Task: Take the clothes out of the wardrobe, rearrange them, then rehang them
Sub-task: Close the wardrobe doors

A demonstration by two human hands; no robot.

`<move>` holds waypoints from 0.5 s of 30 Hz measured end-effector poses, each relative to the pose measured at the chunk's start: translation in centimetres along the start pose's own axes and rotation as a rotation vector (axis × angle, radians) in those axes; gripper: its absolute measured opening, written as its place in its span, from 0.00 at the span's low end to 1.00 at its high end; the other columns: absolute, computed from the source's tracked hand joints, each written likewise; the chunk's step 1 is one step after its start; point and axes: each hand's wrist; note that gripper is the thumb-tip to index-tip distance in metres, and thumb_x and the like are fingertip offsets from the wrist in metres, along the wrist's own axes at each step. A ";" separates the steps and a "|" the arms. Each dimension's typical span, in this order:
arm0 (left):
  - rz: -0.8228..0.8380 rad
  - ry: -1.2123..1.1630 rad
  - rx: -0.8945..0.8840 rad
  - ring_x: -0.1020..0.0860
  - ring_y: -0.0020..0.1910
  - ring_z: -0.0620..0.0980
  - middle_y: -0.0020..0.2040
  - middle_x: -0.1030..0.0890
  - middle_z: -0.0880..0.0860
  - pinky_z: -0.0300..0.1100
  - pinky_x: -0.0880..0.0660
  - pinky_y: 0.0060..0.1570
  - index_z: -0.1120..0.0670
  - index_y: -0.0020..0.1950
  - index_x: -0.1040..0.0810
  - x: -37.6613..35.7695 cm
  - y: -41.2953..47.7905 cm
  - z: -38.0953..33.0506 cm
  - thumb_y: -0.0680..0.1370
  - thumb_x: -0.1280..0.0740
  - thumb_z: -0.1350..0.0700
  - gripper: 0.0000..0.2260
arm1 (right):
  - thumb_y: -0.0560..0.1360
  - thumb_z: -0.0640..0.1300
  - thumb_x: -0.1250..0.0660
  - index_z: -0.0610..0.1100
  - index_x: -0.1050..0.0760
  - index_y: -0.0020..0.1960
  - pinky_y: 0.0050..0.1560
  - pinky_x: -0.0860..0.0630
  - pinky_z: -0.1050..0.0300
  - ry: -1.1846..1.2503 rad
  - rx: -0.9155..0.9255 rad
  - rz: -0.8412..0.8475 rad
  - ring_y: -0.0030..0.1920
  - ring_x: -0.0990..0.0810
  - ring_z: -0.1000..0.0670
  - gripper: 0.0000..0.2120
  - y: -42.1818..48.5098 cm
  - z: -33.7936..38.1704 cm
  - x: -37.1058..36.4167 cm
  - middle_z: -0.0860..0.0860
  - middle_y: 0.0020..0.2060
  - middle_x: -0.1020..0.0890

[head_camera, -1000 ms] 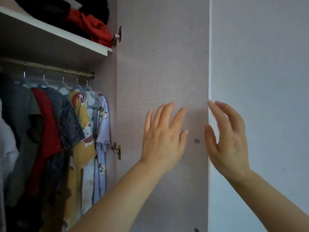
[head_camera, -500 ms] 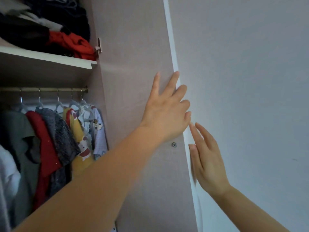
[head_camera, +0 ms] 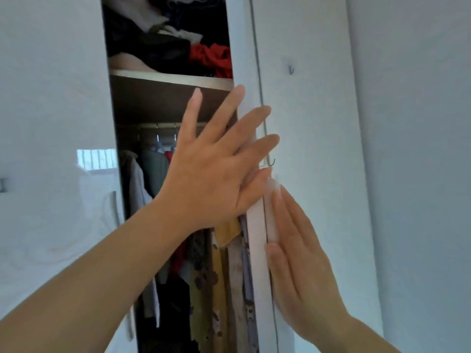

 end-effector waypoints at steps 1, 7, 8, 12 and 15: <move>0.022 0.024 0.008 0.36 0.71 0.60 0.68 0.27 0.56 0.64 0.49 0.68 0.52 0.60 0.21 0.3 -1.3 1.3 0.80 0.49 0.47 0.21 | 0.81 0.56 0.58 0.57 0.58 0.76 0.71 0.39 0.54 0.001 0.004 0.005 0.74 0.46 0.56 0.24 0.2 0.8 -1.6 0.60 0.75 0.51; 0.130 0.198 0.011 0.34 0.70 0.60 0.69 0.29 0.57 0.63 0.47 0.68 0.55 0.63 0.23 0.5 -8.1 8.2 0.80 0.47 0.49 0.20 | 0.79 0.48 0.50 0.47 0.51 0.76 0.64 0.31 0.44 -0.031 0.032 -0.075 0.71 0.39 0.49 0.27 2.2 4.8 -11.1 0.47 0.74 0.44; 0.147 0.219 0.014 0.34 0.70 0.60 0.69 0.29 0.57 0.62 0.47 0.68 0.55 0.63 0.23 0.2 -9.0 9.2 0.80 0.47 0.49 0.19 | 0.79 0.47 0.49 0.47 0.50 0.76 0.65 0.31 0.46 -0.030 0.021 -0.083 0.70 0.37 0.48 0.27 2.6 5.2 -12.6 0.45 0.73 0.42; 0.207 0.263 0.048 0.34 0.70 0.59 0.69 0.30 0.57 0.61 0.47 0.68 0.54 0.65 0.24 -1.9 -12.5 12.4 0.80 0.45 0.50 0.19 | 0.78 0.46 0.47 0.45 0.47 0.75 0.63 0.34 0.53 -0.054 0.014 -0.096 0.66 0.33 0.47 0.27 3.9 6.0 -17.7 0.41 0.71 0.38; 0.219 0.253 0.093 0.35 0.71 0.58 0.71 0.31 0.56 0.60 0.47 0.69 0.53 0.67 0.25 -3.9 -14.7 14.4 0.80 0.46 0.50 0.19 | 0.77 0.45 0.45 0.45 0.44 0.75 0.62 0.31 0.53 -0.071 0.015 -0.125 0.64 0.31 0.46 0.26 4.6 5.9 -21.4 0.40 0.71 0.36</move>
Point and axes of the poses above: each hand's wrist, its own y-axis towards the middle knuckle, its own x-axis out of the back of the hand, z = x × y
